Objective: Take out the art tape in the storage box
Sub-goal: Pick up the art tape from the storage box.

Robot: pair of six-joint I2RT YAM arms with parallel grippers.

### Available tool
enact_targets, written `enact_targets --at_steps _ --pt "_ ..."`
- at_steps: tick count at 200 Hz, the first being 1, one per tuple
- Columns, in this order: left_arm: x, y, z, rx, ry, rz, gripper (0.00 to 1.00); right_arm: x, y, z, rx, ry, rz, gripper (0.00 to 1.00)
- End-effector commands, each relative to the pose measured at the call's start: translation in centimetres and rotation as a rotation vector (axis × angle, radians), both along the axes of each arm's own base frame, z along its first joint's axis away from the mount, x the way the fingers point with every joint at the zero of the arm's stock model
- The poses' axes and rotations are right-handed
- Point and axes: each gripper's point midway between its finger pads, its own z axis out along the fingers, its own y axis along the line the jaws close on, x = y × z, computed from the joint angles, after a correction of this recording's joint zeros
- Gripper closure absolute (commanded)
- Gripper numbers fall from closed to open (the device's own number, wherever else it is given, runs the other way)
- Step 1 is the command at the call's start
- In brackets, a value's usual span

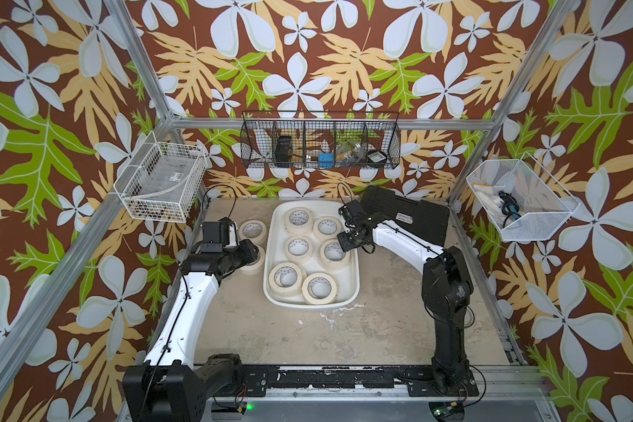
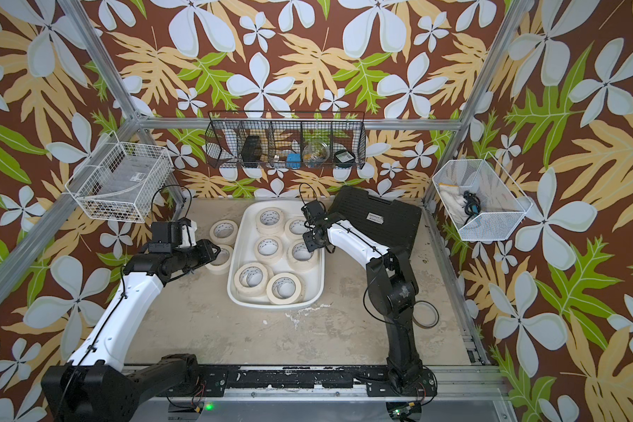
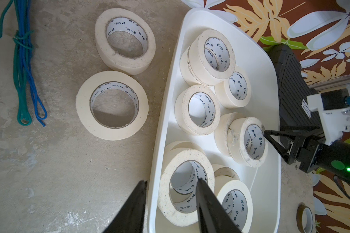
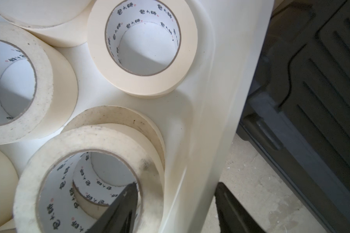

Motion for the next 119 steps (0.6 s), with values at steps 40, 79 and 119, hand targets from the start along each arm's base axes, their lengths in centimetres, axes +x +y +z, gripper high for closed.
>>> enact_targets --at_steps 40,79,119 --pt "0.5 -0.3 0.6 -0.009 -0.029 -0.019 0.55 -0.7 1.8 -0.6 0.058 0.056 0.073 0.44" --pt "0.7 -0.4 0.6 -0.011 -0.027 -0.025 0.55 -0.1 0.9 1.6 0.011 0.012 0.037 0.45" --pt "0.8 -0.5 0.3 -0.014 -0.021 -0.027 0.56 -0.4 1.7 3.9 -0.003 -0.030 0.066 0.36"
